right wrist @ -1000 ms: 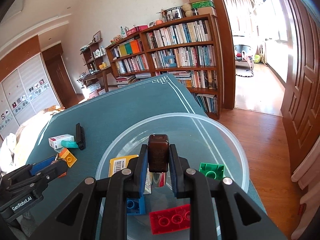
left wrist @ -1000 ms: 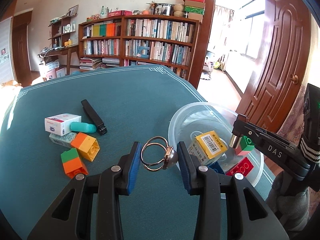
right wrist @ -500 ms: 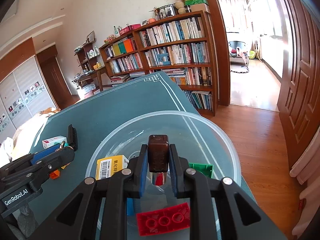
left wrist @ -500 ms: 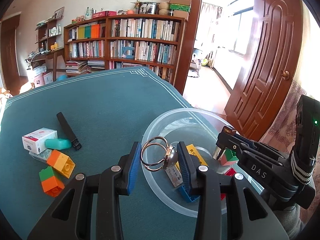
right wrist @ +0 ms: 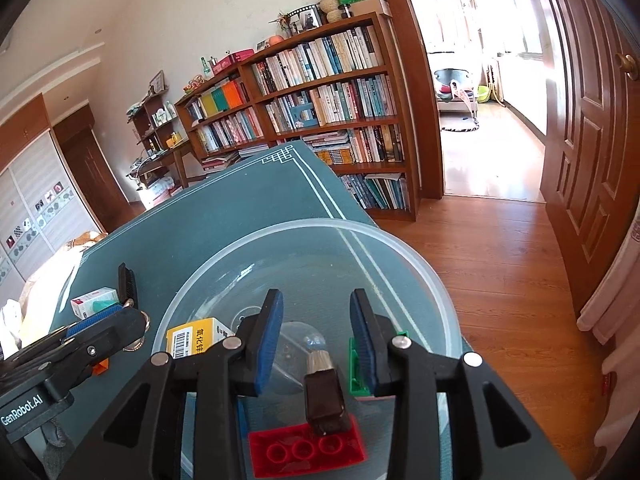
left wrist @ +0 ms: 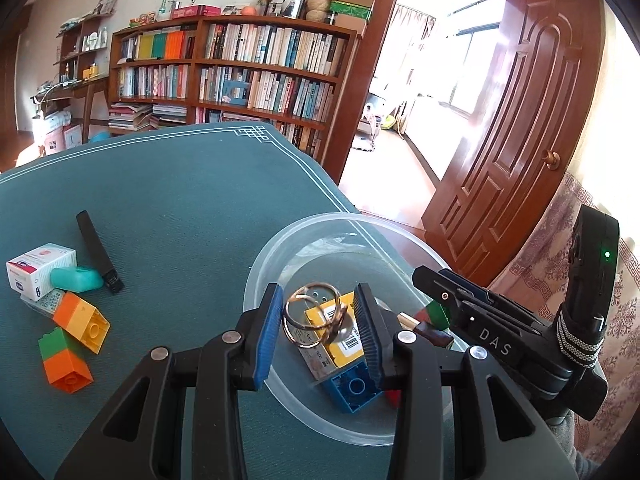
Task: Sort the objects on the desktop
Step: 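Open both grippers to release the ring and lipstick into the bowl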
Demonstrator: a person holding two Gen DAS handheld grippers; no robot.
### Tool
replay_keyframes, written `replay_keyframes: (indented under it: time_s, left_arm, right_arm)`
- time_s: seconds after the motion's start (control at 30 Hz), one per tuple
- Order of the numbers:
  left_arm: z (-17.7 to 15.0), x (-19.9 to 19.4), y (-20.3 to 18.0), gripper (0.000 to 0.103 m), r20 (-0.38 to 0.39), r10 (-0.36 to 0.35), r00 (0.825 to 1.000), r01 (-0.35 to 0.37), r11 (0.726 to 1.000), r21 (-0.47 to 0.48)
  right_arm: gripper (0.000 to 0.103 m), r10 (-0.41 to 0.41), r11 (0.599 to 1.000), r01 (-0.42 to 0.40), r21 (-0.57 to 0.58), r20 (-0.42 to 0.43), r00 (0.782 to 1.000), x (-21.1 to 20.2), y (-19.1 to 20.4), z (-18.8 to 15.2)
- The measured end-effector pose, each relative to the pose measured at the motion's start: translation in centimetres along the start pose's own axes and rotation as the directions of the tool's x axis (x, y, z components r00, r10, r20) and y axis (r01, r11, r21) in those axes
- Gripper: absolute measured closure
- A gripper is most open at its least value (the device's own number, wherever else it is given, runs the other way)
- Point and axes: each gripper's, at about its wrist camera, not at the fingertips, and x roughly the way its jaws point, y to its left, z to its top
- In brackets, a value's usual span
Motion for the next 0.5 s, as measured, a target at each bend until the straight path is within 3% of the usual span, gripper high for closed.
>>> replay_keyframes:
  time_s: [0.5]
  left_arm:
    - [0.0,-1.4,2.6,0.063,0.032,0.066,0.997,-0.063,0.995,-0.074]
  right_arm:
    - [0.060,0.002,1.000,-0.002,-0.019,0.007,1.000,-0.5,1.2,-0.3]
